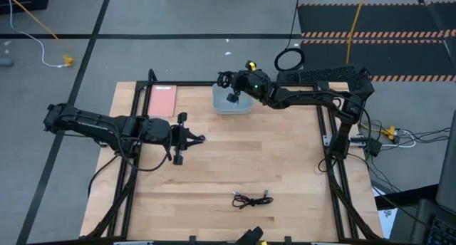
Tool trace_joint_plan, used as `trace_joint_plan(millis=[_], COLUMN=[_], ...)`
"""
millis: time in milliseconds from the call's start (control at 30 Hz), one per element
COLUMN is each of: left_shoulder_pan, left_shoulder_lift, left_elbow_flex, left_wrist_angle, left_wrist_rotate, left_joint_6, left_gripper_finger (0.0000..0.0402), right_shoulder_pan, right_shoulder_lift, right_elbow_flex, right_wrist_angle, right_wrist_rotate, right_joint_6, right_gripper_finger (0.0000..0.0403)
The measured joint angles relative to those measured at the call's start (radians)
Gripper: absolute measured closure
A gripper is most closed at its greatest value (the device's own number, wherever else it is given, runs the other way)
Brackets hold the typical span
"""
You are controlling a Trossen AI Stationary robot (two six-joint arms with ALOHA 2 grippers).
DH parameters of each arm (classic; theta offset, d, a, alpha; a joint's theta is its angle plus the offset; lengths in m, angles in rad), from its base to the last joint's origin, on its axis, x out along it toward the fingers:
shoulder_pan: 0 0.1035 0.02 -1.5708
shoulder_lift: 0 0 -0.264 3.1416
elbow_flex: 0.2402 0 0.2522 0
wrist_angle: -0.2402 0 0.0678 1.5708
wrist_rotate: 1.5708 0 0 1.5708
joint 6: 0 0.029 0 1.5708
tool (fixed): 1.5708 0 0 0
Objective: Pick and place USB-C Cables
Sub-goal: Put the top black charger cable into the gray bin
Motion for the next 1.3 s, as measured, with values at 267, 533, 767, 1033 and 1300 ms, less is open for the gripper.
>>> trace_joint_plan(millis=[267,533,767,1033,1300], left_shoulder_pan=[-0.001,-0.001,-0.001,-0.001,-0.001], left_shoulder_lift=[0.000,0.000,0.000,0.000,0.000], left_elbow_flex=[0.000,0.000,0.000,0.000,0.000], left_wrist_angle=[-0.002,-0.002,-0.002,-0.002,0.018], left_wrist_rotate=[0.000,0.000,0.000,0.000,-0.014], left_joint_6=[-0.002,-0.004,-0.007,-0.007,0.001], left_gripper_finger=[0.0364,0.0364,0.0364,0.0364,0.0364], right_shoulder_pan=[-0.002,-0.002,-0.002,-0.002,-0.005], right_shoulder_lift=[0.002,0.002,0.002,0.002,0.001], right_elbow_flex=[0.000,-0.019,-0.071,-0.109,-0.114], right_wrist_angle=[-0.159,-0.217,-0.217,-0.217,-0.276], right_wrist_rotate=[0.029,0.029,0.029,0.024,-0.009], right_joint_6=[-0.003,-0.011,-0.021,-0.021,0.011], right_gripper_finger=[0.0367,0.0367,0.0367,0.0367,0.0367])
